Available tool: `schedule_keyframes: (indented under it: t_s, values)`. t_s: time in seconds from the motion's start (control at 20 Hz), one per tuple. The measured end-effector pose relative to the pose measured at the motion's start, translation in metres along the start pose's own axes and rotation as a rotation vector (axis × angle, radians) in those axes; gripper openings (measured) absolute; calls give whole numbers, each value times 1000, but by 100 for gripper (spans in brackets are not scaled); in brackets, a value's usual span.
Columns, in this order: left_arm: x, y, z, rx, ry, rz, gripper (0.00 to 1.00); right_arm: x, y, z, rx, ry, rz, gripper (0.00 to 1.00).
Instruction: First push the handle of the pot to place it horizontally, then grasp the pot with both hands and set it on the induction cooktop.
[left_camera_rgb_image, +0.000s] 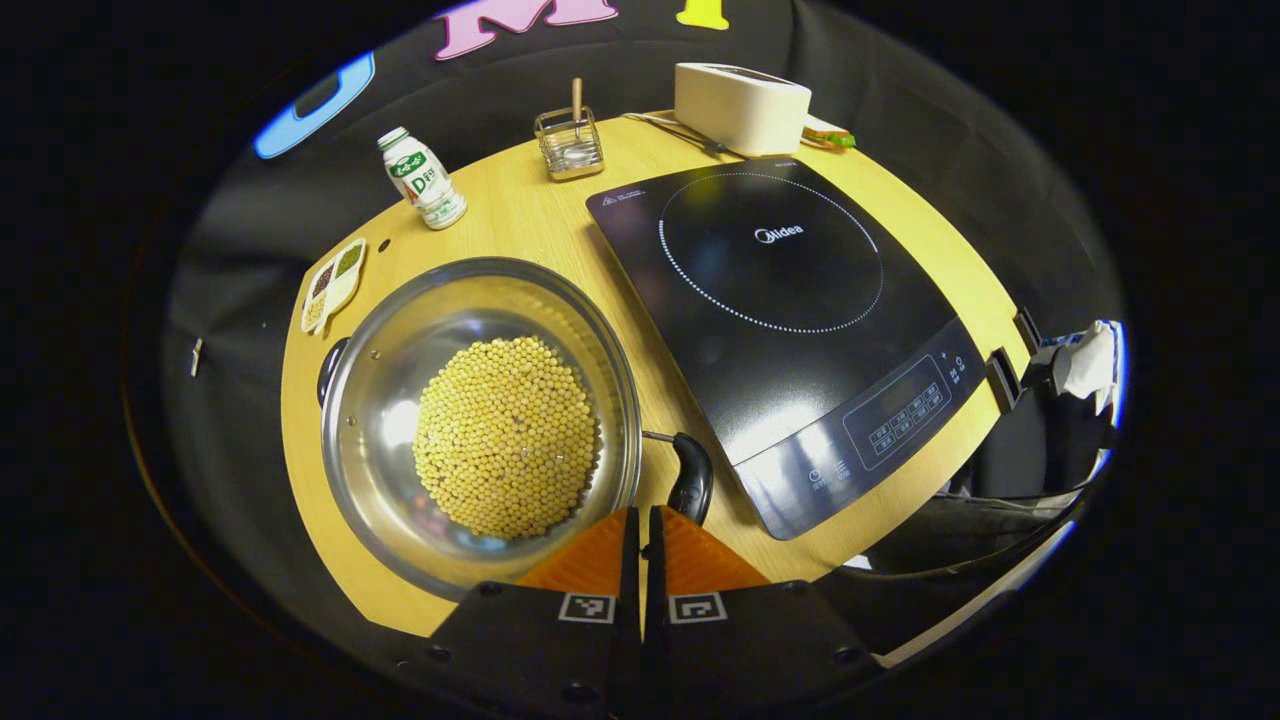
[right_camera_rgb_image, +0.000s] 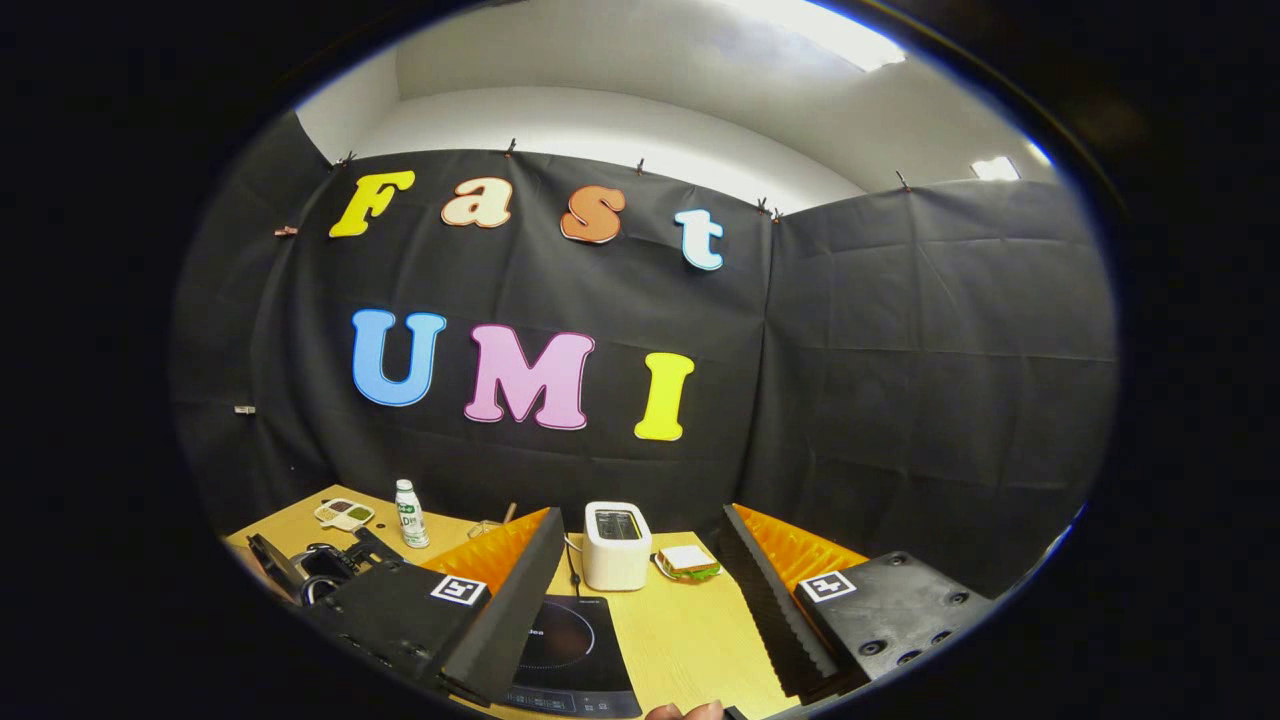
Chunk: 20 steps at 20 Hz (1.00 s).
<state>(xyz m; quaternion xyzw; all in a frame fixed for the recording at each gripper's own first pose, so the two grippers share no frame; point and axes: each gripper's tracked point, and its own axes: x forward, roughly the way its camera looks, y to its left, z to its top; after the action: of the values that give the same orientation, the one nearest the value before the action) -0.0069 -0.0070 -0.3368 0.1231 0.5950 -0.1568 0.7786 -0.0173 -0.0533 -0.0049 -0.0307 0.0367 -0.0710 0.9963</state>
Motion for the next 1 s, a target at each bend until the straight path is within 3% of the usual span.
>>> schedule_keyframes:
  t_s: [0.15,0.25,0.45,0.7,1.0]
  values:
    - [-1,-1,-38,20,110,-34,5,2,-5,-2,1,4,-8,97]
    - [9,12,-47,26,129,6,5,2,-7,-4,1,6,-12,97]
    - [14,4,-35,-29,70,2,5,2,-7,-7,-1,15,-10,97]
    - [16,2,-6,-19,-26,41,5,-1,-6,-9,-17,19,-6,97]
    - [21,3,19,-61,-68,49,5,-3,-19,-17,-25,42,-31,98]
